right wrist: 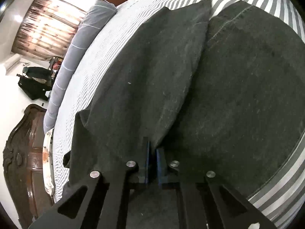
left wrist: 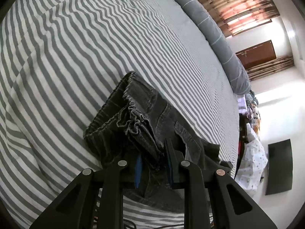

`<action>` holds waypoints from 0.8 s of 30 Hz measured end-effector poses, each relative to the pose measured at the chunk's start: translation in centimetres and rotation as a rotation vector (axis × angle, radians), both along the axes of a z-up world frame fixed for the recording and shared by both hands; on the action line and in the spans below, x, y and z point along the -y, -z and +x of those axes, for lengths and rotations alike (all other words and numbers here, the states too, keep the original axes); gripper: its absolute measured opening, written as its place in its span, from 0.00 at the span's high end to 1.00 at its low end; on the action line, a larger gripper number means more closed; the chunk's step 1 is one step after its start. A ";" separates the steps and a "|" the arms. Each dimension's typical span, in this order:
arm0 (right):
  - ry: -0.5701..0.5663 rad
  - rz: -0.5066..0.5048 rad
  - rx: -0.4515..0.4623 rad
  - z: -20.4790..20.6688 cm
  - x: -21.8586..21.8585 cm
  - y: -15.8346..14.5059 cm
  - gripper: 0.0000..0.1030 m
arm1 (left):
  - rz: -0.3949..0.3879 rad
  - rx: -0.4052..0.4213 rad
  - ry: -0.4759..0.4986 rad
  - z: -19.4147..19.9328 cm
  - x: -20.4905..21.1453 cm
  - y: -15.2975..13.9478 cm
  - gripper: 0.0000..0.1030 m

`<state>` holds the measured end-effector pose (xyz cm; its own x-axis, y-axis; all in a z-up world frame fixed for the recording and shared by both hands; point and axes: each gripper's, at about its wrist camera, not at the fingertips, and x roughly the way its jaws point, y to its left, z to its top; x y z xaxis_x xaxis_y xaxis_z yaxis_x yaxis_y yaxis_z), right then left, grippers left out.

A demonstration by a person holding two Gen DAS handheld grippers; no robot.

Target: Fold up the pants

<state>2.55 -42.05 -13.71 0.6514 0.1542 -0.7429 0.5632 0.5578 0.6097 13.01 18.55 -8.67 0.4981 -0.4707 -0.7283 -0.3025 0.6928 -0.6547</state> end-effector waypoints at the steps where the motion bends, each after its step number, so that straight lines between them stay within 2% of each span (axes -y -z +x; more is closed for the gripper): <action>1: -0.009 -0.032 -0.007 0.1 -0.4 -0.7 0.96 | 0.001 0.008 0.004 0.3 0.1 -0.3 0.79; 5: -0.040 -0.119 0.006 -0.9 -1.6 -3.1 0.96 | 0.021 0.062 0.042 2.1 0.7 -2.7 0.79; 8: -0.038 -0.129 0.013 -2.7 -1.9 -4.5 0.96 | 0.038 0.124 0.104 3.2 1.2 -5.0 0.79; 11: -0.036 -0.132 0.000 -4.5 -1.9 -4.5 0.96 | 0.078 0.148 0.201 3.6 1.6 -5.6 0.79; 13: -0.036 -0.133 -0.012 -5.7 -2.1 -3.9 0.96 | 0.123 0.118 0.251 3.5 1.6 -4.7 0.79; 17: -0.022 -0.104 -0.044 -7.2 -2.4 -2.1 0.97 | 0.181 -0.070 0.273 2.1 0.4 0.4 0.79; 20: -0.024 -0.105 -0.064 -7.6 -2.7 -1.4 0.97 | 0.198 -0.158 0.271 1.0 -0.4 3.3 0.80; 24: -0.039 -0.118 -0.088 -7.3 -2.8 -0.9 0.97 | 0.223 -0.132 0.269 0.4 -0.1 4.2 0.80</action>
<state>-4.77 -39.21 -12.84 0.5779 0.0860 -0.8116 0.5885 0.6451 0.4874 13.46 18.67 -12.88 0.2735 -0.3944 -0.8773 -0.1617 0.8802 -0.4462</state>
